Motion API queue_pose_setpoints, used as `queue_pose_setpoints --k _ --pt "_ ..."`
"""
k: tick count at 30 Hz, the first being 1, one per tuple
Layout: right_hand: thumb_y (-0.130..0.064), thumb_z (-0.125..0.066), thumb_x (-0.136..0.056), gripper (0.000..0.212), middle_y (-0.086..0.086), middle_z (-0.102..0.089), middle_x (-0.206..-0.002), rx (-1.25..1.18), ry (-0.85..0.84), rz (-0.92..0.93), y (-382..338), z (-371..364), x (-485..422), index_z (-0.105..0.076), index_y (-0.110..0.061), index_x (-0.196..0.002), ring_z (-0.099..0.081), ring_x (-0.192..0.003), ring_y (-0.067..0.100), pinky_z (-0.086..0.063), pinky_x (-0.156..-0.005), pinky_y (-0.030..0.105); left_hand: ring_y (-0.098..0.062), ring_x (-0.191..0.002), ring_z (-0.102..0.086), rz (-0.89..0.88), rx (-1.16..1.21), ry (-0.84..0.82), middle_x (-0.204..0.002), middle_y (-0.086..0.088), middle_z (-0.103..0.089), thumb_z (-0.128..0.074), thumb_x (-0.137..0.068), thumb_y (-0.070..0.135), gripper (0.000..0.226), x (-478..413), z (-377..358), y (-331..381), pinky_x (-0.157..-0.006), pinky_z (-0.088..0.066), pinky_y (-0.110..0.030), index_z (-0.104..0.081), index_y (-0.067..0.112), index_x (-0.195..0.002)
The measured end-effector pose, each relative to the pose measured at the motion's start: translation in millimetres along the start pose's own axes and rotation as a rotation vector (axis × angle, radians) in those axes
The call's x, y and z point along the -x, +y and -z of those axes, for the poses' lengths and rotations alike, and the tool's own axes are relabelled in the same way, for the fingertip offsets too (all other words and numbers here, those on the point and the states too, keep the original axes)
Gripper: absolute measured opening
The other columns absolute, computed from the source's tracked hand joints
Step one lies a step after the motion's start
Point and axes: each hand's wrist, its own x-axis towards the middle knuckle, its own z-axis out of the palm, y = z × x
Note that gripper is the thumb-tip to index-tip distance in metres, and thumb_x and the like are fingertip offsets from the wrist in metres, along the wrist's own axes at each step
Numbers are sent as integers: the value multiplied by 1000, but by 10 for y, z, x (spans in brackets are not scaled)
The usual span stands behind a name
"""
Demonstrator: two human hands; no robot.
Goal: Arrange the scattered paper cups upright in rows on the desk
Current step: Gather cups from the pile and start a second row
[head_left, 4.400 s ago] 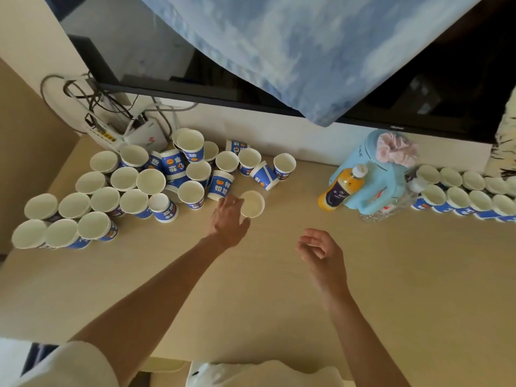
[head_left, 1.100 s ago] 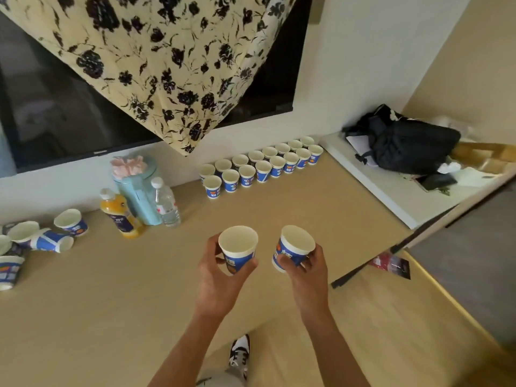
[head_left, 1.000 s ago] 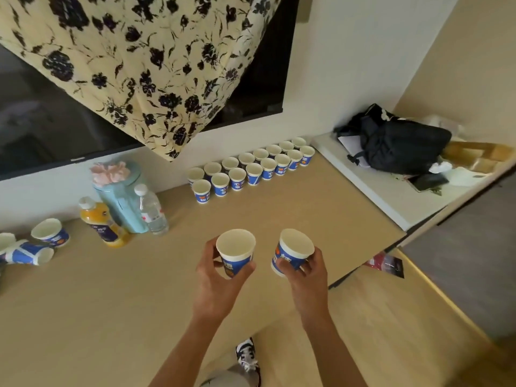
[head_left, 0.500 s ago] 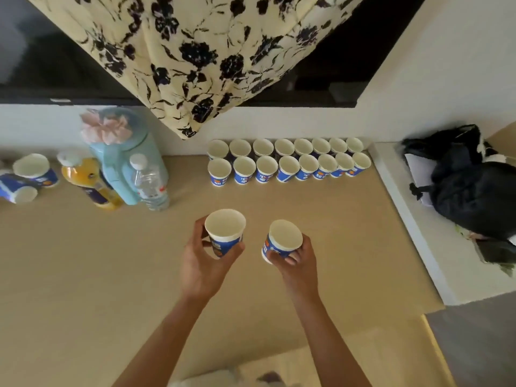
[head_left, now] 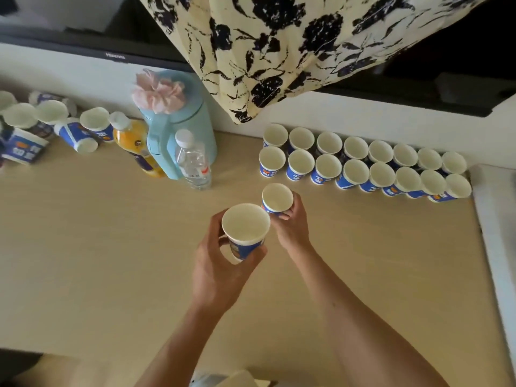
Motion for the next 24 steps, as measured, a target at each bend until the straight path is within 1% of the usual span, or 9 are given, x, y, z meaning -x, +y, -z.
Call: queue_pose_setpoints --k 3,5,9,13,16,18,20,23,24 --pt "-3 -83 -72 58 -2 -71 -112 41 -18 2 109 -55 -305 -57 -24 -120 -70 -100 23 -59 -93 45 -6 -103 -67 21 0 21 -113 23 -67 -83 -66 33 64 -18 -78 23 -83 -52 -14 -57 32 -125" --pt "-2 -83 -70 59 -3 -71 -111 62 -25 -5 167 -85 -456 -58 -28 -117 -70 -99 22 -58 -92 47 -8 -104 -66 27 -7 19 -113 21 -68 -83 -67 31 63 -26 -124 22 -83 -52 -15 -57 33 -124" --pt "-2 -81 -68 63 -3 -69 -114 80 -53 -6 259 -119 -598 -57 -35 -116 -69 -98 17 -58 -92 44 -9 -104 -67 50 -4 33 -114 18 -69 -82 -66 37 63 -16 -168 33 -81 -52 -13 -58 33 -124" --pt "-11 -78 -60 64 -3 -69 -113 33 -65 4 313 -146 -659 -57 -43 -112 -68 -97 19 -58 -92 44 -10 -102 -68 83 -7 52 -112 18 -69 -81 -65 40 62 19 -185 3 -80 -54 -16 -58 35 -123" --pt "-10 -77 -59 64 -1 -68 -114 4 -70 15 348 -133 -704 -57 -36 -115 -68 -97 17 -58 -92 44 -11 -103 -69 103 -12 66 -113 16 -70 -77 -61 49 66 65 -208 -18 -79 -54 -22 -58 35 -123" --pt "-8 -77 -61 65 1 -68 -116 7 -82 27 356 -140 -709 -57 -30 -118 -67 -99 16 -58 -91 41 -11 -102 -69 107 -13 68 -112 16 -70 -77 -61 49 67 98 -208 -31 -80 -55 -27 -58 35 -123" --pt "-6 -76 -62 65 1 -67 -118 5 -95 25 354 -141 -721 -56 -30 -120 -67 -104 16 -58 -91 37 -11 -102 -69 111 -20 65 -112 16 -70 -77 -61 49 66 125 -227 -31 -81 -56 -30 -57 36 -123" --pt "-1 -77 -64 67 2 -67 -120 -5 -104 13 348 -148 -756 -56 -28 -121 -67 -107 16 -58 -91 35 -11 -102 -69 113 -26 57 -112 16 -70 -77 -62 50 65 157 -246 -29 -82 -56 -31 -57 37 -123" --pt "2 -78 -66 67 2 -67 -121 -7 -104 13 346 -148 -767 -56 -26 -122 -67 -106 14 -58 -89 32 -11 -102 -69 114 -26 52 -112 16 -70 -77 -62 49 65 166 -251 -28 -82 -55 -30 -57 37 -123"
